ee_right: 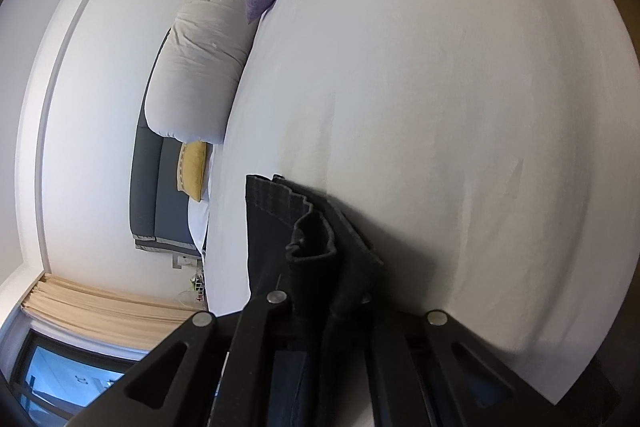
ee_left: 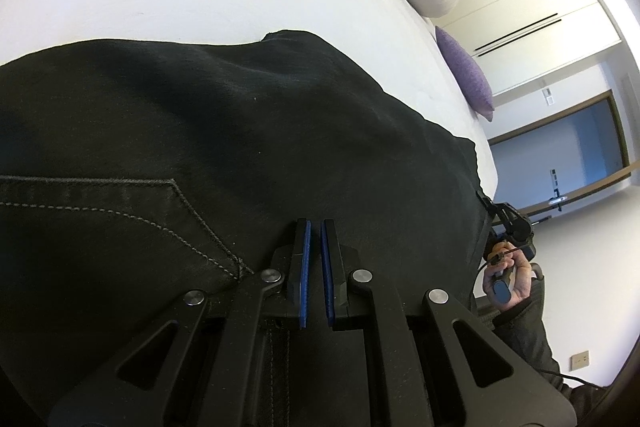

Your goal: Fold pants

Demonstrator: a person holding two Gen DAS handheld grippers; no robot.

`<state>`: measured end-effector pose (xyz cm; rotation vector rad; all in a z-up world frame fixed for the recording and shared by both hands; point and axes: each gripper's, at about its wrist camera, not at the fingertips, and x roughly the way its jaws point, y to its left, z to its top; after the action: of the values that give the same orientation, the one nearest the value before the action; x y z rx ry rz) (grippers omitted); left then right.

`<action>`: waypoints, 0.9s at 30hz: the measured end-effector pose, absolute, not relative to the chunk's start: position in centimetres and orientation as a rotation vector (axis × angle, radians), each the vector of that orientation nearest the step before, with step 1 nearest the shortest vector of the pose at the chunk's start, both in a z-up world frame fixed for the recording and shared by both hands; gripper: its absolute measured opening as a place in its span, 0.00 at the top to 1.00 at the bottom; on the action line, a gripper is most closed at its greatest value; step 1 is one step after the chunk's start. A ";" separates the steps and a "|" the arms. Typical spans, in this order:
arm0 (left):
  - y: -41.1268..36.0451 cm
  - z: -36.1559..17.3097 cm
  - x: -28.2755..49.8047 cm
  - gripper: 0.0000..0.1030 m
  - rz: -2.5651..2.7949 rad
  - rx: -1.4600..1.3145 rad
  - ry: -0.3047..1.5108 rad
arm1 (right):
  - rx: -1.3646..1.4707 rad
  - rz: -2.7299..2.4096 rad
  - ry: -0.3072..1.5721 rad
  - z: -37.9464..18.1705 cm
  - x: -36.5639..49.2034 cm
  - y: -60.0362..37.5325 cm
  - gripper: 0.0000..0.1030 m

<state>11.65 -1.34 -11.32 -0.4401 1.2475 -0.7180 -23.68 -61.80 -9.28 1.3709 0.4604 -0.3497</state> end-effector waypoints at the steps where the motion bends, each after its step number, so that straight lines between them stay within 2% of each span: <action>1: -1.4 -11.3 11.6 0.94 -0.717 -0.438 1.247 | 1.353 -0.354 0.468 -9.0 -23.6 -61.9 0.96; 8: -1.8 -11.3 11.6 0.94 -0.705 -0.442 1.254 | 0.833 -0.304 0.664 -1.3 -19.2 -56.0 0.96; 13: -2.4 -10.5 11.6 0.92 -0.686 -0.453 1.262 | 0.155 -0.109 0.843 2.9 -15.4 -41.3 0.96; 16: -2.8 -10.2 11.6 0.74 -0.702 -0.505 1.266 | -0.228 0.004 0.911 1.2 -15.1 -31.4 0.96; 18: -3.3 -9.6 11.6 0.37 -0.736 -0.556 1.250 | -0.304 0.026 0.959 -0.9 -14.7 -28.7 0.95; 21: -4.4 -8.4 11.5 0.13 -0.771 -0.572 1.232 | -0.337 -0.014 0.985 -2.9 -14.2 -27.8 0.95; 27: -7.1 -8.6 12.2 0.10 -0.819 -0.667 1.281 | -0.314 -0.048 0.964 -2.6 -13.9 -27.6 0.95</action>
<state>12.16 -7.14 -8.62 -0.6665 1.2814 -0.8190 -13.85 -27.57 -2.59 -0.3144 0.9636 -0.0480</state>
